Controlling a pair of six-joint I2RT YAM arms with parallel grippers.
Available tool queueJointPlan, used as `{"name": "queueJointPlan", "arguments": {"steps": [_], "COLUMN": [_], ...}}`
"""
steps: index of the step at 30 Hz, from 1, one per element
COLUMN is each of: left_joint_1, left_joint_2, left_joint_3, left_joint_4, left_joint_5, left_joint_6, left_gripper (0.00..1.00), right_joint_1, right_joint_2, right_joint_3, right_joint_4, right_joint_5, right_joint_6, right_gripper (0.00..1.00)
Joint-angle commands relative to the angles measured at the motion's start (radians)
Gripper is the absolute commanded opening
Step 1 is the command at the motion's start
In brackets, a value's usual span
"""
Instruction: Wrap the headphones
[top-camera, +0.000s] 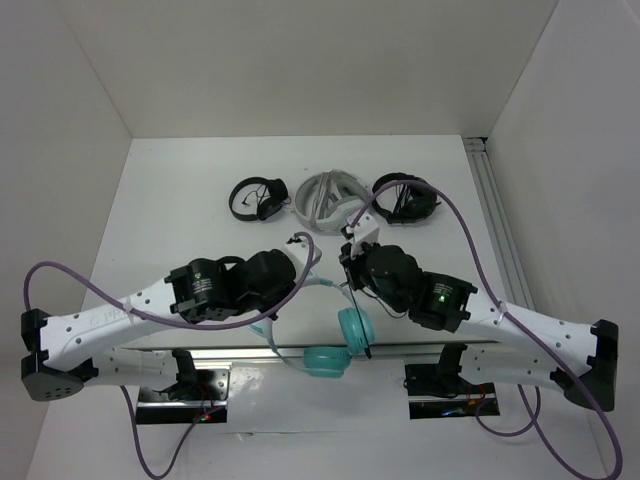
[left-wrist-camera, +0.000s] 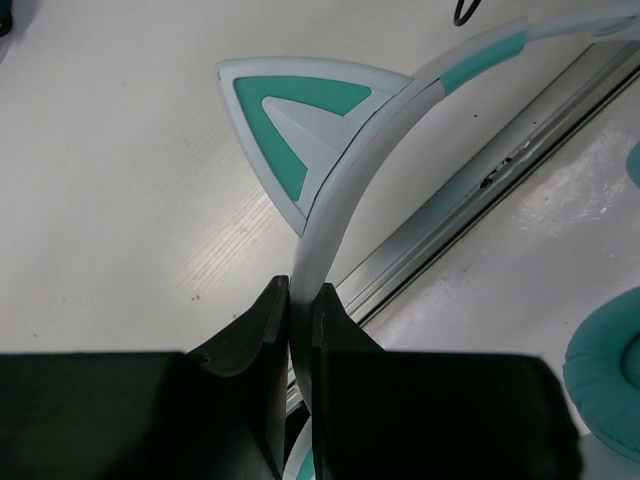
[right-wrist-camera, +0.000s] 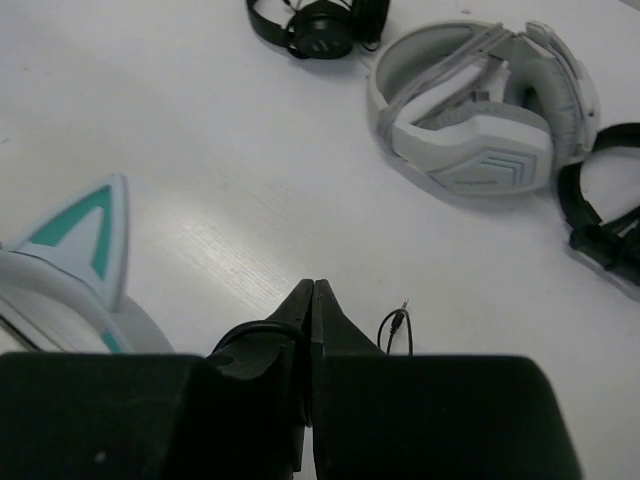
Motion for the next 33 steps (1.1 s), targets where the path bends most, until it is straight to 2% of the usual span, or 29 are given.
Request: {"name": "queueJointPlan", "arguments": {"steps": [1,7,18,21,22,26,29,31,33], "left_joint_1": [-0.017,-0.017,-0.017,-0.017,-0.017,-0.017,-0.017,-0.017,-0.017], "left_joint_2": [0.017,0.017,-0.134,-0.182,-0.191,-0.201,-0.201,-0.201,-0.213], "left_joint_3": [-0.009,0.011,0.061,0.072,0.072,0.081,0.081,0.091,0.091], "left_joint_4": [0.058,0.058,0.068,0.078,0.078,0.078,0.078,0.078,0.091], "left_joint_5": [0.154,0.177,0.182,0.182,0.182,0.195,0.159,0.114,0.088], "left_joint_6": [0.063,0.072,0.081,0.081,0.081,0.09,0.078,0.055,0.041], "left_gripper": [0.0,0.0,0.0,0.0,0.0,0.0,0.0,0.0,0.0], "right_joint_1": [-0.031,-0.051,-0.161,-0.184,-0.193,-0.193,-0.193,-0.193,-0.203], "right_joint_2": [0.011,0.092,0.186,0.225,0.225,0.248,0.248,0.239,0.239], "right_joint_3": [0.056,0.099,0.07,0.08,0.08,0.089,0.079,0.047,0.022], "right_joint_4": [0.133,0.111,0.121,0.121,0.121,0.139,0.179,0.237,0.284], "right_joint_5": [-0.115,-0.149,-0.339,-0.434,-0.498,-0.596,-0.664,-0.692,-0.731], "right_joint_6": [-0.059,-0.092,-0.092,-0.113,-0.113,-0.133,-0.133,-0.133,-0.119], "right_gripper": [0.07,0.07,0.07,0.12,0.12,0.13,0.19,0.27,0.29]}}
